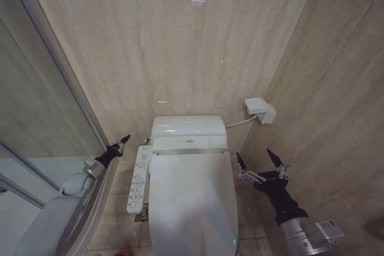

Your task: Open the toilet lid, clean the toilet bowl with a toilet brush, close the toilet lid, and flush.

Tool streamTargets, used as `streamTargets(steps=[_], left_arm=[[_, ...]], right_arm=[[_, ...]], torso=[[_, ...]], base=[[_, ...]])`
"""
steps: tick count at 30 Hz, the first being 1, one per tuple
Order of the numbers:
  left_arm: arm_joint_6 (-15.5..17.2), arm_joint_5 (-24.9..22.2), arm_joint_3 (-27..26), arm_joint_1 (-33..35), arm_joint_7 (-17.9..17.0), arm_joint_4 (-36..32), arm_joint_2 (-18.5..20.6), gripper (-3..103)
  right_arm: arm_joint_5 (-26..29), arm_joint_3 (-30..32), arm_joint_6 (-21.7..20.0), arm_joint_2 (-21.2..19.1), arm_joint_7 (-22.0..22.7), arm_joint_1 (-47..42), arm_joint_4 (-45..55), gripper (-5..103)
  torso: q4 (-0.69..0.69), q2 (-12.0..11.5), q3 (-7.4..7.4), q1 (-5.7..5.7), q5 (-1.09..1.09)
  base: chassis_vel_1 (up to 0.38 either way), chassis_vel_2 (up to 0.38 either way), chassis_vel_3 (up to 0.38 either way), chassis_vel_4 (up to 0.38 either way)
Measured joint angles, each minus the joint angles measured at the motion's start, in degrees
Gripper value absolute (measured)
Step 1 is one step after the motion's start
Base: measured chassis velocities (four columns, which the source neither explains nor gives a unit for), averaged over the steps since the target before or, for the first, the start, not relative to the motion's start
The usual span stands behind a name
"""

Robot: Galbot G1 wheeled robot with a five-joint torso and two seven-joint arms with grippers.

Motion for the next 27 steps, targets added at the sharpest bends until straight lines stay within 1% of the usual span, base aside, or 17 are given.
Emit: streamTargets(steps=[2,3,7,10,13,19,26,27], left_arm=[[-1.4,1.6,1.1,-2.3,1.7,3.2,-0.6,0],[-1.4,1.6,1.1,-2.3,1.7,3.2,-0.6,0],[-3.2,3.1,3.8,-5.2,4.5,7.4,-1.1,0],[-3.5,3.8,4.3,-5.9,5.5,8.3,-1.6,0],[-3.5,3.9,4.5,-6.1,5.7,8.6,-2.0,0],[-3.7,3.9,5.1,-6.9,7.1,10.2,-1.8,0],[-5.4,3.0,5.5,-9.0,10.3,14.6,-1.9,0],[-5.4,3.0,5.5,-9.0,10.3,14.6,-1.9,0]], right_arm=[[0.0,0.0,0.0,0.0,0.0,0.0,0.0,100],[0.0,0.0,0.0,0.0,0.0,0.0,0.0,100],[0.0,0.0,0.0,0.0,0.0,0.0,0.0,100],[0.0,0.0,0.0,0.0,0.0,0.0,0.0,100],[0.0,0.0,0.0,0.0,0.0,0.0,0.0,100],[0.0,0.0,0.0,0.0,0.0,0.0,0.0,100],[0.0,0.0,0.0,0.0,0.0,0.0,0.0,100],[0.0,0.0,0.0,0.0,0.0,0.0,0.0,100]], torso=[[-0.01,0.0,0.00,0.00,0.00],[-0.01,0.0,0.00,0.00,0.00],[0.00,0.0,0.00,0.00,0.00],[0.00,0.0,0.00,0.00,0.00],[-0.01,0.0,0.00,0.00,0.00],[0.01,0.0,0.00,-0.01,0.00],[0.00,0.0,0.00,-0.01,0.00],[0.00,0.0,0.00,-0.01,0.00]], base=[[0.000,0.000,0.000,0.000],[0.000,0.000,0.000,0.000],[0.000,0.000,0.000,0.000],[0.000,0.000,0.000,0.000],[0.000,0.000,0.000,0.000],[0.000,0.000,0.000,0.000],[0.000,0.000,0.000,0.000],[0.000,0.000,0.000,0.000]])
